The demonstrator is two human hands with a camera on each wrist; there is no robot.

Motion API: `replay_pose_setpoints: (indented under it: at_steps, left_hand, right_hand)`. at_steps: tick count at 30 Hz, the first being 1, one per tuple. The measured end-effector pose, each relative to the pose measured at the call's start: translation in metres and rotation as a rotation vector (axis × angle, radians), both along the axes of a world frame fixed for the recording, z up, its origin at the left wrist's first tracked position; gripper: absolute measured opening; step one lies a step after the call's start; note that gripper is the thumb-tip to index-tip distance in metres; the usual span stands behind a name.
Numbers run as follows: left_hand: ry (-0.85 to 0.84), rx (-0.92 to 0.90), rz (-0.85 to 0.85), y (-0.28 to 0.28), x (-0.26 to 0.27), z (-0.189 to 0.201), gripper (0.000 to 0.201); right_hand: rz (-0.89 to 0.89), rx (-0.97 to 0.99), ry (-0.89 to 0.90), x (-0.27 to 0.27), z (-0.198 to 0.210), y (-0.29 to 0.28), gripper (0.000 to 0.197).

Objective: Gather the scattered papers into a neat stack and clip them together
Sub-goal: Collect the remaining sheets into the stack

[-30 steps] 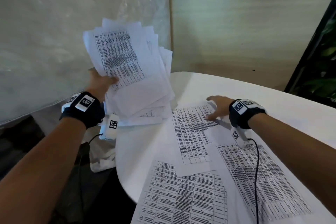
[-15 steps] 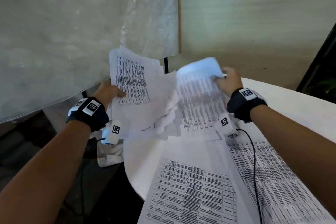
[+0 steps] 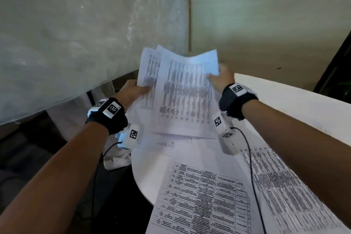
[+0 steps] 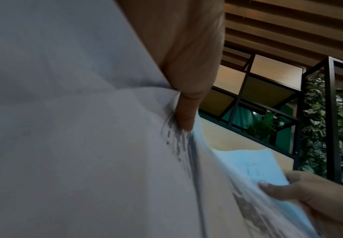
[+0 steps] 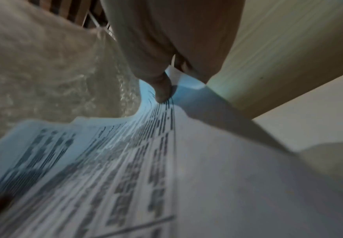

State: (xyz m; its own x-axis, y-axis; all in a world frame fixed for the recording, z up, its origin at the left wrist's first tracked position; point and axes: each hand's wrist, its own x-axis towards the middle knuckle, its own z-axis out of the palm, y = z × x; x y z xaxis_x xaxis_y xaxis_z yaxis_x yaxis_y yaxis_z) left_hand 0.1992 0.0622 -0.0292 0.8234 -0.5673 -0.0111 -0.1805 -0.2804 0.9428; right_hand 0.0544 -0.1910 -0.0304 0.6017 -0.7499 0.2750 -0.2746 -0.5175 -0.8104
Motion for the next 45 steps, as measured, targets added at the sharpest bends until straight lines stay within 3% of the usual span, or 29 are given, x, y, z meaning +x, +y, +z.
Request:
replay_pose_setpoints:
  at_steps: [4, 6, 8, 10, 13, 15, 18, 21, 27, 29, 31, 33, 40, 45]
  left_hand:
    - [-0.053, 0.142, -0.153, -0.008, -0.014, -0.013, 0.04]
    - [-0.104, 0.26, -0.165, -0.008, -0.011, -0.019, 0.044]
    - [-0.109, 0.25, -0.101, -0.006, -0.008, -0.022, 0.045]
    - [-0.118, 0.193, 0.023, -0.001, -0.001, -0.022, 0.042]
    - [-0.176, 0.148, 0.239, 0.009, 0.019, -0.018, 0.043]
    - [-0.233, 0.166, 0.327, 0.014, 0.031, -0.013, 0.039]
    - [-0.324, 0.151, 0.375, 0.018, 0.034, -0.004, 0.026]
    - [-0.376, 0.072, 0.396, 0.021, 0.032, 0.002, 0.025]
    - [-0.336, -0.04, 0.323, 0.026, 0.023, 0.002, 0.038]
    - [-0.305, -0.064, 0.29, 0.027, 0.021, 0.001, 0.041]
    - [-0.287, -0.079, 0.267, 0.029, 0.019, 0.001, 0.043]
    - [-0.272, -0.093, 0.255, 0.029, 0.019, 0.001, 0.043]
    - [-0.225, -0.111, 0.238, 0.026, 0.018, -0.006, 0.043]
    - [-0.22, -0.078, 0.259, 0.022, 0.02, -0.012, 0.046]
  right_hand:
    - [0.221, -0.054, 0.268, 0.004, -0.027, 0.031, 0.029]
    - [0.333, 0.015, 0.322, -0.001, -0.036, 0.037, 0.042]
    - [0.358, 0.028, 0.402, -0.017, -0.035, 0.037, 0.065]
    - [0.435, -0.089, 0.585, -0.042, -0.03, 0.04, 0.08]
    - [0.775, -0.338, 0.884, -0.075, -0.031, 0.057, 0.095]
    - [0.891, -0.466, 0.962, -0.085, -0.041, 0.068, 0.111]
    - [0.911, -0.568, 0.999, -0.079, -0.043, 0.074, 0.124]
    - [0.92, -0.642, 1.035, -0.066, -0.029, 0.073, 0.118]
    - [0.943, -0.569, 1.083, -0.06, -0.019, 0.071, 0.063]
    - [0.942, -0.58, 1.068, -0.06, -0.019, 0.071, 0.068]
    - [0.934, -0.53, 1.017, -0.061, -0.019, 0.07, 0.092]
    - [0.917, -0.496, 0.994, -0.063, -0.018, 0.069, 0.101]
    - [0.783, -0.482, 1.08, -0.067, -0.016, 0.063, 0.056]
    - [0.771, -0.57, 1.044, -0.068, -0.019, 0.061, 0.063]
